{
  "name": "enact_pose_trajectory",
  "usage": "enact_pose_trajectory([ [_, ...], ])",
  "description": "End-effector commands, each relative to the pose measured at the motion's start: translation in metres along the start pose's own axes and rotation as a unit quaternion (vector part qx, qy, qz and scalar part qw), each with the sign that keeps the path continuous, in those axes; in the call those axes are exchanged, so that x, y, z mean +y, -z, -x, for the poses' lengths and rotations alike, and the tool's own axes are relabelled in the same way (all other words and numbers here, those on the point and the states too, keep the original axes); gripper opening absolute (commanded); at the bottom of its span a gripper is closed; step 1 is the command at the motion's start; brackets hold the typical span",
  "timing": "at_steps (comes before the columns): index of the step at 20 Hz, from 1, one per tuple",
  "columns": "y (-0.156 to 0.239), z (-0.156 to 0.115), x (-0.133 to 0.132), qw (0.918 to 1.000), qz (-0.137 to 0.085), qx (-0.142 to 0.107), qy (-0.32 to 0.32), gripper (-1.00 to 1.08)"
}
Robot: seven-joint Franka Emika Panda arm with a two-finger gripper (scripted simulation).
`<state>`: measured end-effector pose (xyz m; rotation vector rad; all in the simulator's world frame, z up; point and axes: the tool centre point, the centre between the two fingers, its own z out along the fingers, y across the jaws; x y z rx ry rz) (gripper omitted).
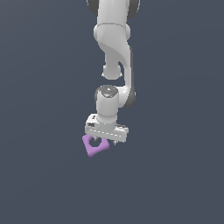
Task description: Pick up the object and move it to a goal position.
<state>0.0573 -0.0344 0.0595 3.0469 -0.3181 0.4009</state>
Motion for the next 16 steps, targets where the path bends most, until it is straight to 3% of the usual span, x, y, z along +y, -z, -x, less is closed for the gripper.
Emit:
enact_pose_trajectory([
  [1,-0.003,0.000,0.001,1.0000,0.001,0.004,-0.002,1.08],
  [16,-0.031,0.000,0.001,1.0000,0.001,0.004,-0.003,1.08],
])
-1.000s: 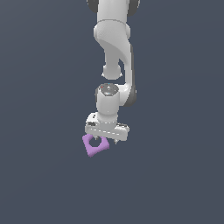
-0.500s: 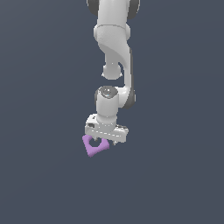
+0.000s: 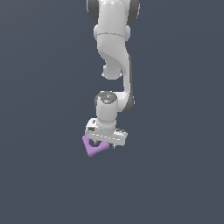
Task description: Pick up the object and move it to a goal position.
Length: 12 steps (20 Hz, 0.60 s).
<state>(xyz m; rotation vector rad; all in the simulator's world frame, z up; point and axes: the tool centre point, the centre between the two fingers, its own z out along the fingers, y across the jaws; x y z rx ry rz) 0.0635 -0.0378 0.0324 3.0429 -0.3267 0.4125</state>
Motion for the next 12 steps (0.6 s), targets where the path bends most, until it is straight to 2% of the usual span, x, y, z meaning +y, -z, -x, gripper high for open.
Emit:
enact_pose_trajectory([
  [1,-0.0041,-0.0001,-0.0001,1.0000,0.000,0.001,0.000,1.08],
  [2,-0.0044,-0.0001,-0.0001,1.0000,0.000,0.001,0.000,1.08],
  [3,-0.0044,-0.0001,-0.0001,1.0000,0.000,0.001,0.000,-1.00],
  [12,-0.0044,-0.0001,-0.0001,1.0000,0.000,0.001,0.000,-1.00],
])
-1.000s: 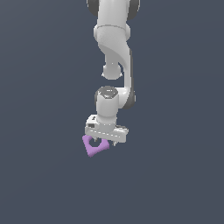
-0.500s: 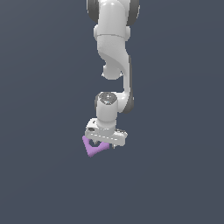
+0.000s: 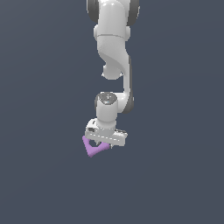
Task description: Pick up the object and move it to a goal position.
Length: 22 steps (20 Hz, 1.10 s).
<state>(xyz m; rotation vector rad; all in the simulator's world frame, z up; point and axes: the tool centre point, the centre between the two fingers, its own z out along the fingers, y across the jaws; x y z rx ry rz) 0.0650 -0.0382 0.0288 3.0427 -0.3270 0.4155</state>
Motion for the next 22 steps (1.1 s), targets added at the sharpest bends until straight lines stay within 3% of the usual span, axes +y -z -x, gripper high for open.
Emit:
enact_pose_trajectory([
  [1,0.000,0.000,0.000,1.0000,0.000,0.000,0.000,-1.00],
  [12,0.021,0.014,-0.017,1.0000,0.000,0.000,0.000,-1.00],
  [22,0.083,0.054,-0.066,1.0000,-0.001,0.000,-0.001,-1.00],
])
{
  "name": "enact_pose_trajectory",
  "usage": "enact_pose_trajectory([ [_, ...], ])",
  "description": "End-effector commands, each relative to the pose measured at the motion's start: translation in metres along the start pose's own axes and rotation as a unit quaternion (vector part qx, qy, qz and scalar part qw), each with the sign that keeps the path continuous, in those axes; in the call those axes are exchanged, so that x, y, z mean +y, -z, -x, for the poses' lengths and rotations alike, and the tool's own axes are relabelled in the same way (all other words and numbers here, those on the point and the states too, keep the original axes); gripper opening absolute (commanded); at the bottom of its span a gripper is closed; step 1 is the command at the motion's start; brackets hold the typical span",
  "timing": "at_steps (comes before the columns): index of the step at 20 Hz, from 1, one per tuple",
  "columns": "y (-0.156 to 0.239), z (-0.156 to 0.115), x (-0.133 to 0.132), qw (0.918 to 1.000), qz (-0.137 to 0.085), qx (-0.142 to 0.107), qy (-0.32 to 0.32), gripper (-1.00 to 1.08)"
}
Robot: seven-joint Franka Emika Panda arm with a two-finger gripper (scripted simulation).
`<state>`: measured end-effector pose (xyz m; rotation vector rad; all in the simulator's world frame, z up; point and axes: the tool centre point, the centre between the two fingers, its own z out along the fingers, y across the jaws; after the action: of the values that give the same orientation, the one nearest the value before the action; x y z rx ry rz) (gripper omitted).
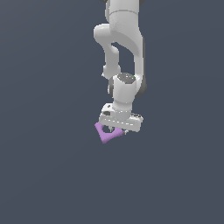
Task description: Pick up the object and move it to a goal position.
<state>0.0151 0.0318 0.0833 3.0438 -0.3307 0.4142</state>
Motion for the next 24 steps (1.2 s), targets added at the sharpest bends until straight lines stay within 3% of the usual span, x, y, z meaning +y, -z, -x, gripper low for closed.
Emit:
enact_pose_trajectory([
  [1,0.019,0.012,-0.016,1.0000,-0.001,0.000,0.000,-1.00],
  [13,0.098,0.061,-0.080,1.0000,0.000,0.000,0.000,-1.00],
  [24,0.128,0.078,-0.105,1.0000,0.001,0.001,0.001,-1.00],
])
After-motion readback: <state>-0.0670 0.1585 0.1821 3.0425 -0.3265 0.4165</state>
